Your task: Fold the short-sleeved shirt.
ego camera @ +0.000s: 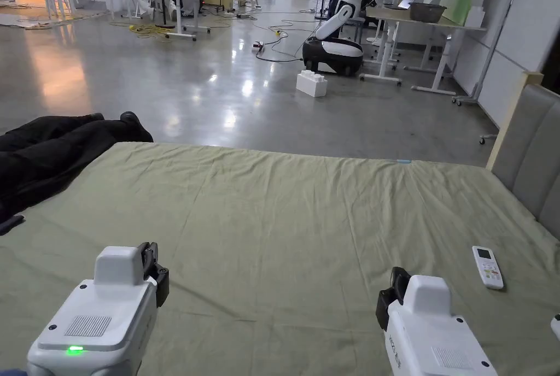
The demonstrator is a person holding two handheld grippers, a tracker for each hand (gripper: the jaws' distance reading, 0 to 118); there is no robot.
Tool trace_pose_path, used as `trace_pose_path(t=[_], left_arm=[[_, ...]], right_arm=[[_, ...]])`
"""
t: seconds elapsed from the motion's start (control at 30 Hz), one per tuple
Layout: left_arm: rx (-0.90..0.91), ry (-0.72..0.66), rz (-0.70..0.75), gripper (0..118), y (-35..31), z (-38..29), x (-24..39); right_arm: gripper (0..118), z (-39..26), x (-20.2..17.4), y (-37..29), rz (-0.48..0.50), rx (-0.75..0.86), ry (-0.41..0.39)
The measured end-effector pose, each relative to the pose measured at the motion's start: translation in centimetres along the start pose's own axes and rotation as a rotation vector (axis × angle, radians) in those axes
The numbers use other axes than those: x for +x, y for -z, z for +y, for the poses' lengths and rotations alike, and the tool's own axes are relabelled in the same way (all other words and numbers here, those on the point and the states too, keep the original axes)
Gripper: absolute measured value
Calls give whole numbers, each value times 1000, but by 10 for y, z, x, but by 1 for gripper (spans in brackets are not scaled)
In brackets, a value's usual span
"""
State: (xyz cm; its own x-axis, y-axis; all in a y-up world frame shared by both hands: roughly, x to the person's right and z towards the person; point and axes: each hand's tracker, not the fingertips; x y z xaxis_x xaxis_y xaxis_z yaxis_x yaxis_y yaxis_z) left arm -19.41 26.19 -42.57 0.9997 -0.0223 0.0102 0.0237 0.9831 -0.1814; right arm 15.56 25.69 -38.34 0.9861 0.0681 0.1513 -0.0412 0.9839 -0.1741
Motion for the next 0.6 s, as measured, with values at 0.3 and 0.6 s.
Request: trace_pose_path(t=[0.3, 0.6], left_arm=[[0, 9, 3, 6, -2, 0, 1], [4, 17, 1, 36, -3, 2, 4]], right_arm=[[0, 3, 3, -3, -2, 5, -10], [27, 4, 2, -3, 3, -1, 3]])
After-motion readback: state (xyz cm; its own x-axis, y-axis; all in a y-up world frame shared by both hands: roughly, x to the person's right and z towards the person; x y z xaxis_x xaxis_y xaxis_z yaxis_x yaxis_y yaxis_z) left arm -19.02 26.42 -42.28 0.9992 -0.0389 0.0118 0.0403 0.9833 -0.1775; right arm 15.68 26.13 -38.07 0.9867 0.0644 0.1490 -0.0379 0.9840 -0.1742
